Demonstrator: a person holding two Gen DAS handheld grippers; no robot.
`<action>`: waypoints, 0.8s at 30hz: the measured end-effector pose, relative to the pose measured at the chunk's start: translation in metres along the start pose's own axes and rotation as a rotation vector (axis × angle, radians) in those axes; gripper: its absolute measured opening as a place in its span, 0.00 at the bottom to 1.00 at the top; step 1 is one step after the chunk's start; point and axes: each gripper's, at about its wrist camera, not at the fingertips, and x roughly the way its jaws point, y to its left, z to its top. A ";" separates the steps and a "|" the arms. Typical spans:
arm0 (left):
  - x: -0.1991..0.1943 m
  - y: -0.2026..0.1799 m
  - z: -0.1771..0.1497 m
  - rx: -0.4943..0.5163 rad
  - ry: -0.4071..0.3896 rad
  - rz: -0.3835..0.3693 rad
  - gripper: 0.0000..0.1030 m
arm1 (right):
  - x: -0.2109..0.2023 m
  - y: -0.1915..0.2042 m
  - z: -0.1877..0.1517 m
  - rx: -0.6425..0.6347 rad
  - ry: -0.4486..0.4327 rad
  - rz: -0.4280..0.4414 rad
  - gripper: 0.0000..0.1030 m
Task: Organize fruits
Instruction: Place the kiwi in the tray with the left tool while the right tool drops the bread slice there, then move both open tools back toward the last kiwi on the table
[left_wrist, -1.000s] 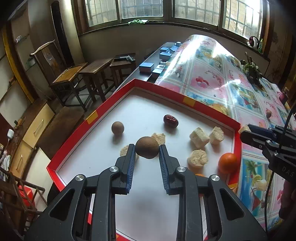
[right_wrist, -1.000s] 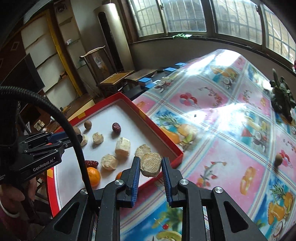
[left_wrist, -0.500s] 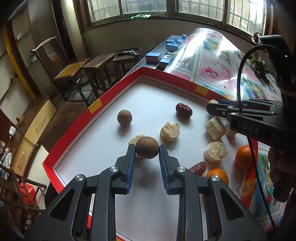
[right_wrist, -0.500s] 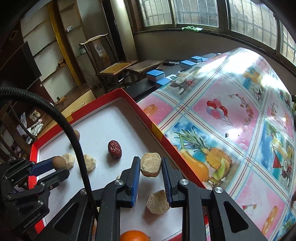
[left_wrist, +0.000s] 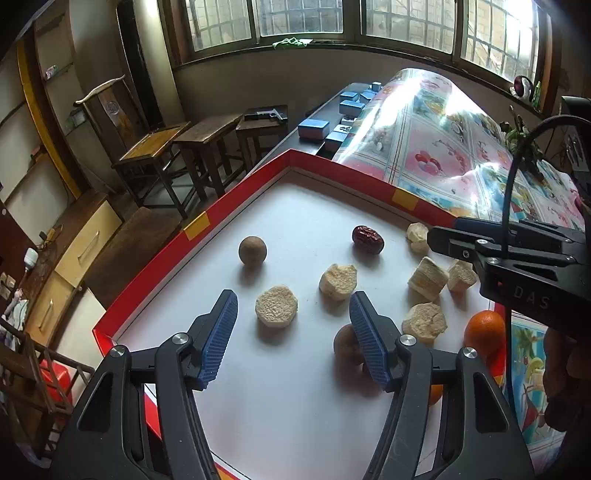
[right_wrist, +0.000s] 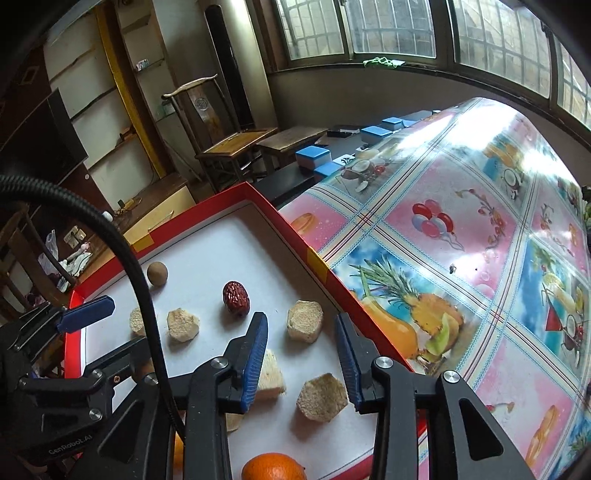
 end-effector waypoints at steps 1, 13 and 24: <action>-0.001 -0.002 0.001 0.002 -0.005 -0.002 0.62 | -0.005 -0.001 -0.002 0.006 -0.005 0.005 0.35; -0.017 -0.068 0.013 0.069 -0.034 -0.083 0.62 | -0.085 -0.047 -0.042 0.101 -0.091 -0.080 0.36; -0.025 -0.150 0.021 0.167 -0.027 -0.202 0.62 | -0.130 -0.120 -0.099 0.255 -0.077 -0.208 0.39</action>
